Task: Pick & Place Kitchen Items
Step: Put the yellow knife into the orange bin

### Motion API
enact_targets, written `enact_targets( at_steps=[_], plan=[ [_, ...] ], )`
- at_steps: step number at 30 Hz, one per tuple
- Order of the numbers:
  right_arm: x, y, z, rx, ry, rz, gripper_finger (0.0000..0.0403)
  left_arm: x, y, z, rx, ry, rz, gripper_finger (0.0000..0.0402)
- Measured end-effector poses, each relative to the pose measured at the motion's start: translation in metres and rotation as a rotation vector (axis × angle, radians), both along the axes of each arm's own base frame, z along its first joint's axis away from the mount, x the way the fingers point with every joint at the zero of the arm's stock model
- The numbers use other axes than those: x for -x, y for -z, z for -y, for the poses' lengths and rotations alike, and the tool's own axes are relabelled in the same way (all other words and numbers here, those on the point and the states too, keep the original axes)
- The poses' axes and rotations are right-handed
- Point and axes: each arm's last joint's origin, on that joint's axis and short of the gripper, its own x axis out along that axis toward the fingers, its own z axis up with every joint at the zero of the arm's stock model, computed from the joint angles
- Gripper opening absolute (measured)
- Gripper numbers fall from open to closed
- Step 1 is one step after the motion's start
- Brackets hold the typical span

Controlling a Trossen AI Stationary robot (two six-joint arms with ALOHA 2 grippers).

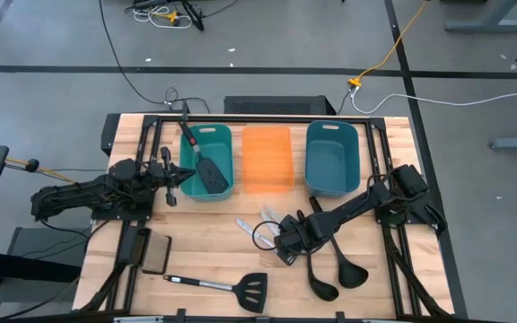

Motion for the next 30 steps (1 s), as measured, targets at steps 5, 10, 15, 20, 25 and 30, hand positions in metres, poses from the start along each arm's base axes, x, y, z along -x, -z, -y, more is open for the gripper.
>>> enact_targets(
  at_steps=[5,10,15,20,25,30],
  plan=[
    [0.001,0.000,-0.002,0.024,-0.018,0.007,0.0129,0.000,0.000,0.000,0.000,-0.001,0.000,0.0018],
    [0.001,0.001,-0.001,0.054,-0.044,0.013,0.0093,0.000,0.000,0.000,0.001,0.000,0.001,0.0018],
    [0.001,0.001,-0.001,0.073,-0.064,0.020,0.0081,0.000,0.000,0.000,0.003,0.000,0.001,0.0018],
    [0.003,-0.002,0.003,0.135,-0.067,0.018,0.0081,0.000,0.000,0.000,0.003,0.000,0.001,0.0018],
    [0.005,-0.022,0.006,0.195,-0.135,0.086,0.0081,0.000,0.000,0.000,0.004,0.000,0.001,0.0018],
    [0.000,-0.059,0.005,0.243,-0.315,0.312,0.0081,0.000,0.000,0.000,0.003,0.000,0.000,0.0018]
  ],
)
